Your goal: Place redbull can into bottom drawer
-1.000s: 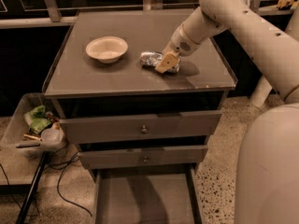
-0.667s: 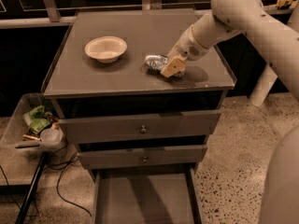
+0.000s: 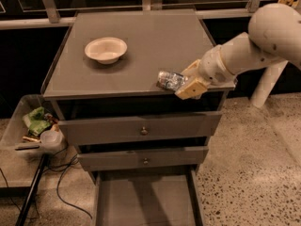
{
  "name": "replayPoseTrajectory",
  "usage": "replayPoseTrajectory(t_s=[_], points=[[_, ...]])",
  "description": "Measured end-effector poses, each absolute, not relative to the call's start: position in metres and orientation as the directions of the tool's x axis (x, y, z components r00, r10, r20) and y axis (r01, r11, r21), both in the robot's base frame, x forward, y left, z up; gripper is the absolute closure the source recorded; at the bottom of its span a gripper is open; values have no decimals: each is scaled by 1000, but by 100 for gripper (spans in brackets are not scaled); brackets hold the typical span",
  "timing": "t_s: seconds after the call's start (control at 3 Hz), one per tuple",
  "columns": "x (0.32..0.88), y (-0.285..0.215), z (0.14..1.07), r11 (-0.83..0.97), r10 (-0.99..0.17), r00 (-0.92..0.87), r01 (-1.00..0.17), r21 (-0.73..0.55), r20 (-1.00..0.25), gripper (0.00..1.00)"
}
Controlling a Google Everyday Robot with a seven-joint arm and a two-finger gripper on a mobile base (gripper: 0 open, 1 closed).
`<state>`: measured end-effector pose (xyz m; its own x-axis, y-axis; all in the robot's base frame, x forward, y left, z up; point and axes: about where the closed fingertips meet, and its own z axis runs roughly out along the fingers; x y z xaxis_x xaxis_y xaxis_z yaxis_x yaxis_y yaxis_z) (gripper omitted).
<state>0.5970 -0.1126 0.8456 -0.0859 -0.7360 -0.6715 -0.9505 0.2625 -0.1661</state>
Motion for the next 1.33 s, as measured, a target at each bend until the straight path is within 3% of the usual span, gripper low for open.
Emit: replayPoseTrajectory(t_s=[0.67,1.0,1.33], points=[[510,-140,831,292,-725,-80,-935,-200,-684,100],[480,-132,793,290,-705,-120,-948,-129,-699,100],[480,-132,793,289,-705,-120,-948,-129,-699,100]])
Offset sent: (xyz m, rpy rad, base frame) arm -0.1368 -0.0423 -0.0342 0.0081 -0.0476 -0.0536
